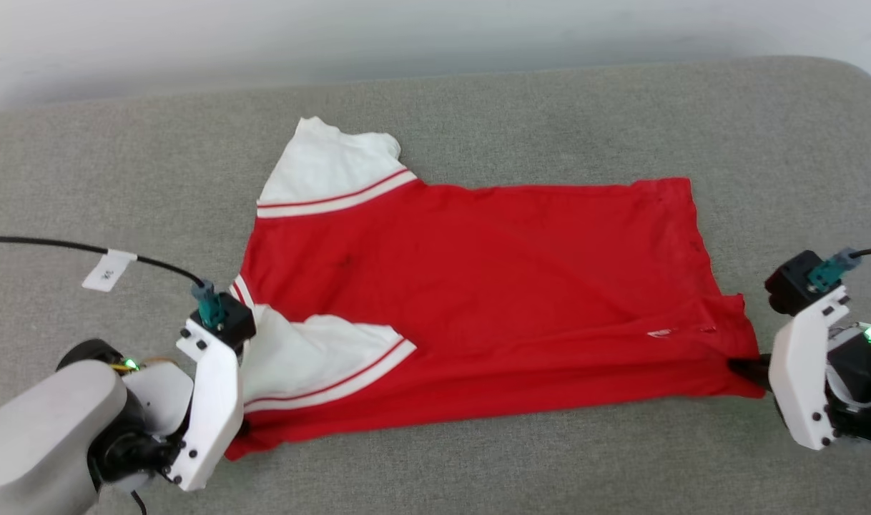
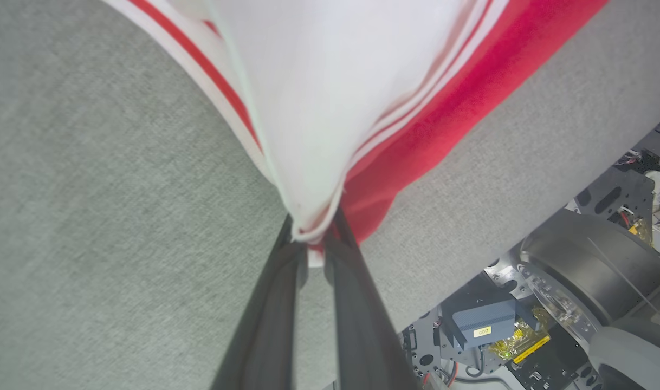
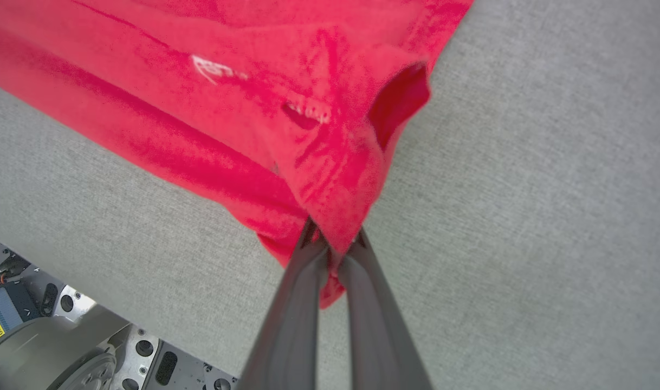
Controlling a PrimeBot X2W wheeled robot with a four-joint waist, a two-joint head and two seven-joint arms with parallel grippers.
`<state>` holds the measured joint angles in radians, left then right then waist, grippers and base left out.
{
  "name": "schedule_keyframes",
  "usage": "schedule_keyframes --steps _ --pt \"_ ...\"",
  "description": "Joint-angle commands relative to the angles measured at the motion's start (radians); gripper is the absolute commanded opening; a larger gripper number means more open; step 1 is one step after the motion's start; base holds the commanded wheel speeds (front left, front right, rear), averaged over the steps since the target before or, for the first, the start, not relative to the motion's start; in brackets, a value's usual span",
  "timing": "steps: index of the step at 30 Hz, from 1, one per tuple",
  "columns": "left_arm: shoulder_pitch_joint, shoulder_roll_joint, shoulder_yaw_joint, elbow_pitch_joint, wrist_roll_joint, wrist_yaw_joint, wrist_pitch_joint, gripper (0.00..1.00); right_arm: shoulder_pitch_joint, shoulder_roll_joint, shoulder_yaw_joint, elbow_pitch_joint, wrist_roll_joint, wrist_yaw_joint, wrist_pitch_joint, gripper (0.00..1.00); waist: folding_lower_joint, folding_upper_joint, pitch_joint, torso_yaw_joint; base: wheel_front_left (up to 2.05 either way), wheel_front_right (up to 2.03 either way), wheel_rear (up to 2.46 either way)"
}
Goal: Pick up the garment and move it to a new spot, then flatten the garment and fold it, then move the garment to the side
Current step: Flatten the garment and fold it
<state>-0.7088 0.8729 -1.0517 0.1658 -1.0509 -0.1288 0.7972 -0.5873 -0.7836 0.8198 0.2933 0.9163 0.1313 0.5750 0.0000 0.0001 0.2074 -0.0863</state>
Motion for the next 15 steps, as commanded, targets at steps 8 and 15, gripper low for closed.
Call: schedule_keyframes --steps 8,15 --pt "0.091 0.026 -0.010 -0.068 -0.036 0.034 -0.025 0.00 0.087 -0.075 -0.010 -0.045 0.052 -0.001 0.025 0.00 0.0000 -0.0001 -0.016 0.003 0.00 0.00 0.00" --pt "0.115 0.016 -0.017 -0.052 -0.028 0.050 -0.049 0.05 0.123 -0.033 -0.017 0.007 0.030 -0.001 0.021 0.00 0.0000 -0.0001 -0.012 0.006 0.00 0.00 0.00"
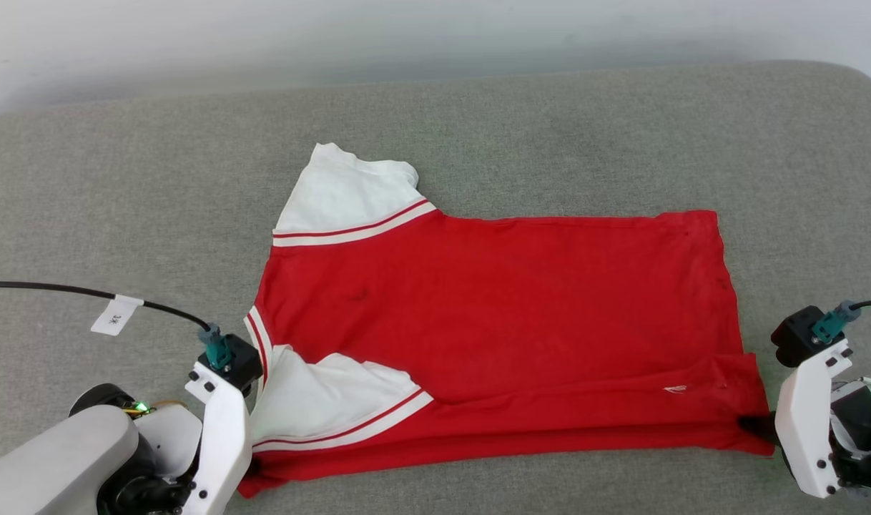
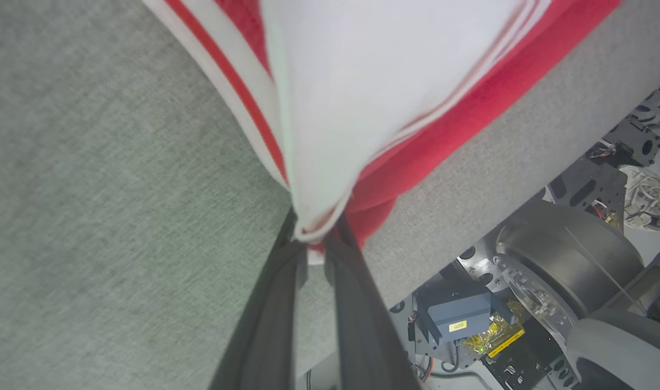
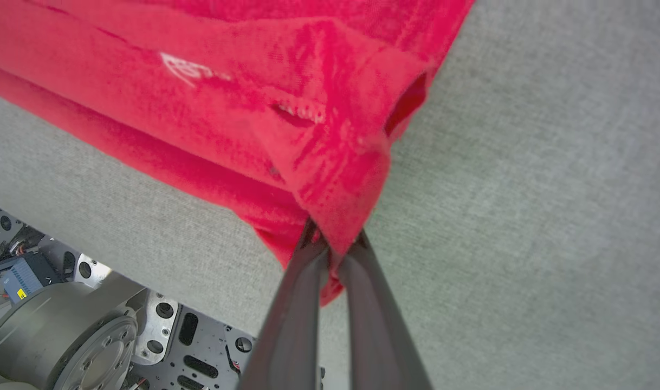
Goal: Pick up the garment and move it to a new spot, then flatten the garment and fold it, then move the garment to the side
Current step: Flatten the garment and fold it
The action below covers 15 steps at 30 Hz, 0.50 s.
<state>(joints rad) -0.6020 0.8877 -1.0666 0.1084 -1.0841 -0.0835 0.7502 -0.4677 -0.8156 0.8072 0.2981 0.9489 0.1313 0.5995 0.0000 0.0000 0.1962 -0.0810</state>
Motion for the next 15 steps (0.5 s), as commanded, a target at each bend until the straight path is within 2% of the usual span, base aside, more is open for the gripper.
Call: schedule_keyframes --steps 1,2,6,8,9,12,15 --pt "0.005 -0.002 0.001 0.006 0.011 0.006 -0.012 1.00 0.007 0.007 -0.010 0.008 -0.003 -0.001 -0.011 0.45 0.0000 0.0000 -0.004 0.003 0.00 0.00 0.00" --pt "0.005 -0.004 0.004 0.007 0.008 0.005 -0.019 1.00 0.010 0.014 -0.014 0.008 -0.007 -0.001 -0.022 1.00 0.0000 0.0000 -0.009 0.005 0.00 0.00 0.00" --pt "-0.017 0.003 0.026 -0.008 0.017 0.000 -0.057 1.00 0.017 0.015 -0.052 -0.010 -0.045 -0.001 -0.106 1.00 0.0000 0.0000 -0.037 0.013 0.00 0.00 0.00" --pt "-0.029 0.011 0.062 -0.024 -0.003 0.005 -0.094 1.00 0.022 0.015 -0.102 -0.033 -0.094 -0.001 -0.203 1.00 0.0000 0.0000 -0.056 0.014 0.00 0.00 0.00" --pt "-0.029 0.011 0.062 -0.024 -0.003 0.005 -0.094 1.00 0.022 0.015 -0.102 -0.033 -0.094 -0.001 -0.203 1.00 0.0000 0.0000 -0.056 0.014 0.00 0.00 0.00" --pt "-0.066 0.032 0.096 -0.032 0.035 0.011 -0.147 1.00 0.026 0.035 -0.188 -0.055 -0.159 -0.001 -0.324 1.00 0.0000 0.0000 -0.066 0.008 0.00 0.00 0.00" --pt "-0.105 0.028 0.126 -0.012 0.093 0.020 -0.226 1.00 0.044 0.081 -0.296 -0.073 -0.240 -0.001 -0.440 1.00 0.0000 0.0000 -0.066 -0.003 0.00 0.00 0.00"
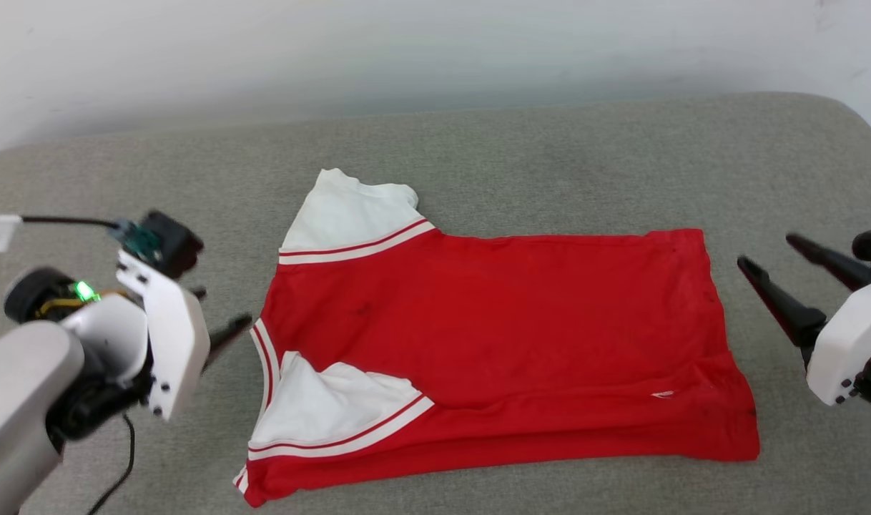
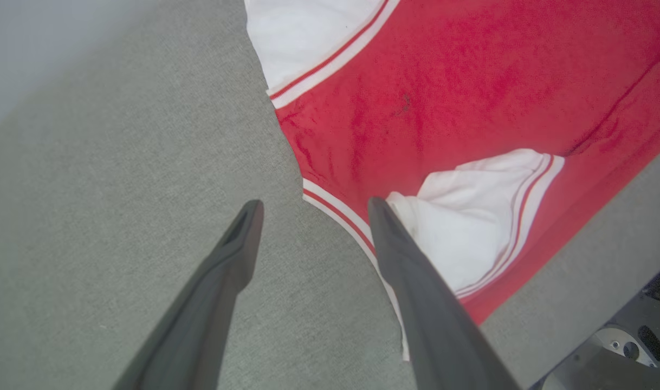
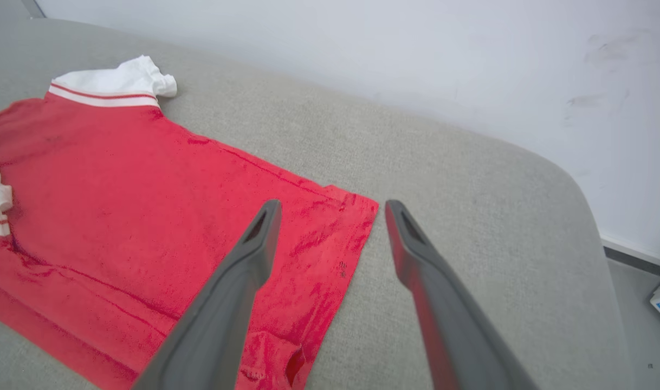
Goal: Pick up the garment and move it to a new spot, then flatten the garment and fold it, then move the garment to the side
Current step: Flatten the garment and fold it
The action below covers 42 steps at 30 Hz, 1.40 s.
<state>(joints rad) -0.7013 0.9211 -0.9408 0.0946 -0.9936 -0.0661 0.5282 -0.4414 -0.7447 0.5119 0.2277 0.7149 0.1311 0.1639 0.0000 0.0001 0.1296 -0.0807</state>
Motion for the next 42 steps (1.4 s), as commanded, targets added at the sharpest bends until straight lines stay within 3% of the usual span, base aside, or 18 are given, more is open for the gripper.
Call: schedule_keyframes --steps 1,11,17,18,19,23,28,32,35,42 --pt "-0.019 -0.011 0.013 0.013 0.014 0.009 -0.030 1.00 0.025 0.028 -0.037 -0.014 -0.036 -0.001 -0.037 1.00 0.0000 -0.0001 0.004 -0.009 0.00 0.00 0.00" --pt "-0.206 -0.093 0.094 0.155 0.113 0.055 -0.157 1.00 0.173 0.310 -0.402 -0.238 -0.370 -0.001 -0.257 1.00 0.0000 -0.0001 0.092 -0.070 0.00 0.00 0.00" --pt "-0.348 -0.139 0.111 0.254 0.141 0.053 -0.123 1.00 0.265 0.480 -0.514 -0.389 -0.495 -0.001 -0.308 1.00 0.0000 -0.0001 0.192 -0.110 0.00 0.00 0.00" --pt "-0.416 -0.166 0.120 0.310 0.122 0.046 -0.069 1.00 0.297 0.536 -0.528 -0.431 -0.520 -0.001 -0.311 1.00 0.0000 -0.0001 0.243 -0.126 0.00 0.00 0.00" --pt "-0.439 -0.173 0.126 0.323 0.107 0.042 -0.044 1.00 0.302 0.549 -0.529 -0.444 -0.525 -0.001 -0.315 1.00 0.0000 -0.0001 0.262 -0.133 0.00 0.00 0.00" --pt "-0.532 -0.188 0.119 0.382 0.083 0.030 0.087 1.00 0.294 0.581 -0.515 -0.470 -0.547 -0.001 -0.328 1.00 0.0000 -0.0001 0.334 -0.160 0.00 0.00 0.00" --pt "-0.639 -0.174 0.076 0.415 0.071 0.002 0.324 1.00 0.248 0.595 -0.488 -0.469 -0.552 -0.001 -0.342 1.00 0.0000 -0.0001 0.415 -0.197 0.00 0.00 0.00" --pt "-0.693 -0.174 0.060 0.427 0.059 0.002 0.436 1.00 0.212 0.596 -0.472 -0.453 -0.553 -0.001 -0.351 1.00 0.0000 -0.0001 0.462 -0.217 0.00 0.00 0.00" --pt "-0.715 -0.181 0.047 0.438 0.061 0.011 0.495 1.00 0.193 0.592 -0.465 -0.438 -0.551 -0.001 -0.358 1.00 0.0000 -0.0001 0.485 -0.226 0.00 0.00 0.00" --pt "-0.674 -0.187 -0.011 0.460 0.066 -0.013 0.553 1.00 0.169 0.581 -0.455 -0.403 -0.545 -0.001 -0.374 1.00 0.0000 -0.0001 0.508 -0.236 0.00 0.00 0.00"
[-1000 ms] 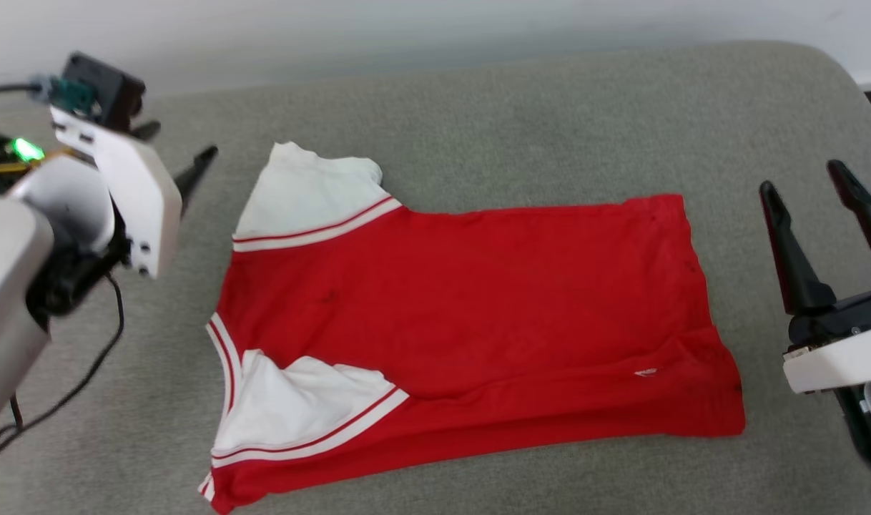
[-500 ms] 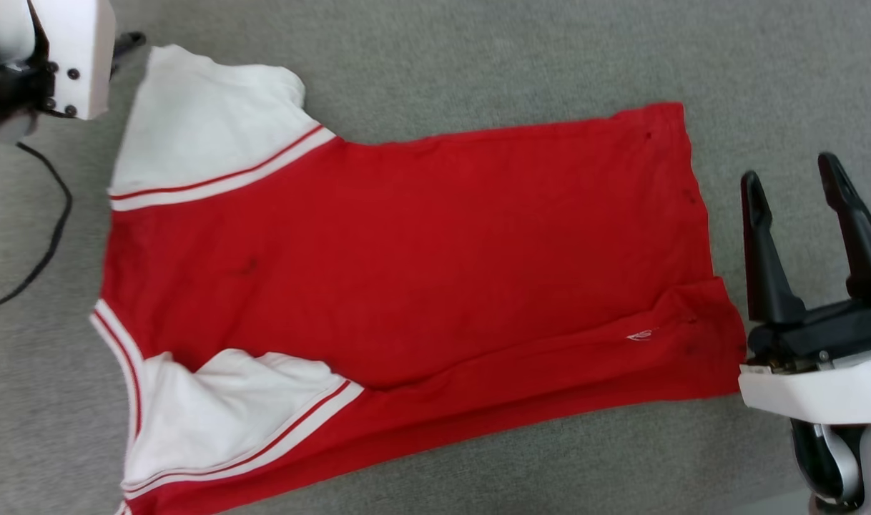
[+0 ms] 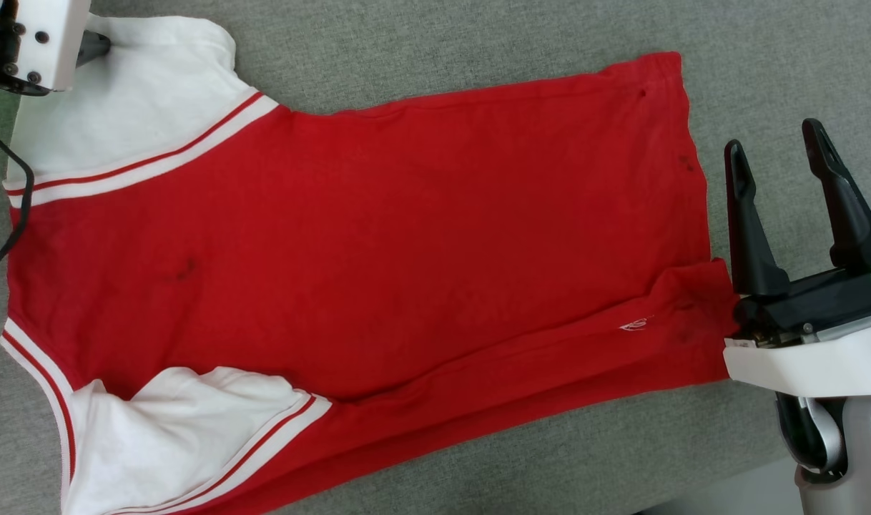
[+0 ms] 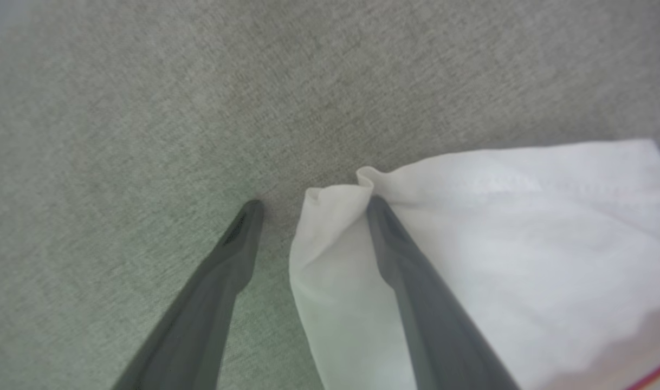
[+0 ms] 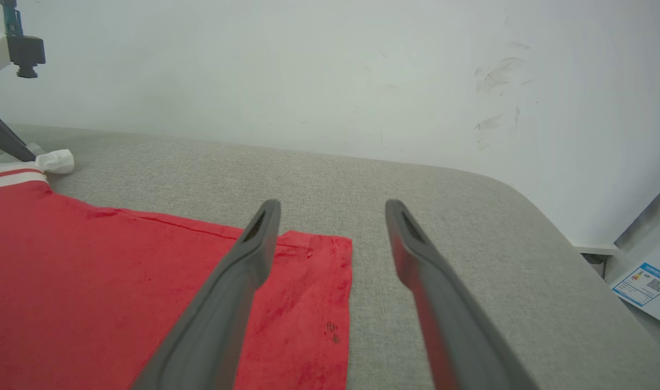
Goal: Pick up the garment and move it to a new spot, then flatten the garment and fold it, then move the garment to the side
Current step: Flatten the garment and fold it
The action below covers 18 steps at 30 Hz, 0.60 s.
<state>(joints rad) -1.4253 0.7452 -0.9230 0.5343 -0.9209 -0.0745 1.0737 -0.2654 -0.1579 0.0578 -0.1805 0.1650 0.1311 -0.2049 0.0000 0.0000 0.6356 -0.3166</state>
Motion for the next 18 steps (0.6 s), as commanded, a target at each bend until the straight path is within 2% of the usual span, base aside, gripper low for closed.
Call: schedule_keyframes --steps 1,2,7,11,15,18 --pt "0.057 -0.014 -0.029 0.022 -0.010 -0.006 0.008 0.12 -0.009 -0.008 -0.002 0.010 0.005 -0.001 -0.008 1.00 0.0000 0.0000 0.002 0.001 0.00 0.00 0.00" --pt "0.061 -0.012 -0.032 0.022 -0.013 -0.011 0.009 0.00 -0.012 -0.011 -0.004 0.012 0.006 -0.001 -0.008 1.00 0.0000 0.0000 0.000 0.002 0.00 0.00 0.00" --pt "0.050 0.000 -0.025 0.010 -0.011 -0.026 -0.030 0.00 -0.044 -0.043 -0.027 0.006 -0.007 -0.001 -0.001 1.00 0.0000 0.0000 -0.031 0.020 0.00 0.00 0.00" --pt "0.033 -0.017 -0.018 -0.014 -0.013 -0.038 -0.091 0.00 -0.101 -0.098 -0.048 -0.017 -0.014 -0.001 0.024 1.00 0.0000 0.0000 -0.065 0.049 0.00 0.00 0.00" --pt "0.039 -0.027 -0.045 -0.043 -0.003 -0.050 -0.129 0.00 -0.181 -0.182 -0.055 -0.026 -0.021 -0.001 0.091 1.00 0.0000 0.0000 -0.100 0.088 0.00 0.00 0.00" --pt "0.049 -0.042 -0.065 -0.080 -0.014 -0.054 -0.156 0.00 -0.243 -0.273 -0.019 0.001 0.002 -0.001 0.214 1.00 0.0000 0.0000 -0.121 0.118 0.00 0.00 0.00"
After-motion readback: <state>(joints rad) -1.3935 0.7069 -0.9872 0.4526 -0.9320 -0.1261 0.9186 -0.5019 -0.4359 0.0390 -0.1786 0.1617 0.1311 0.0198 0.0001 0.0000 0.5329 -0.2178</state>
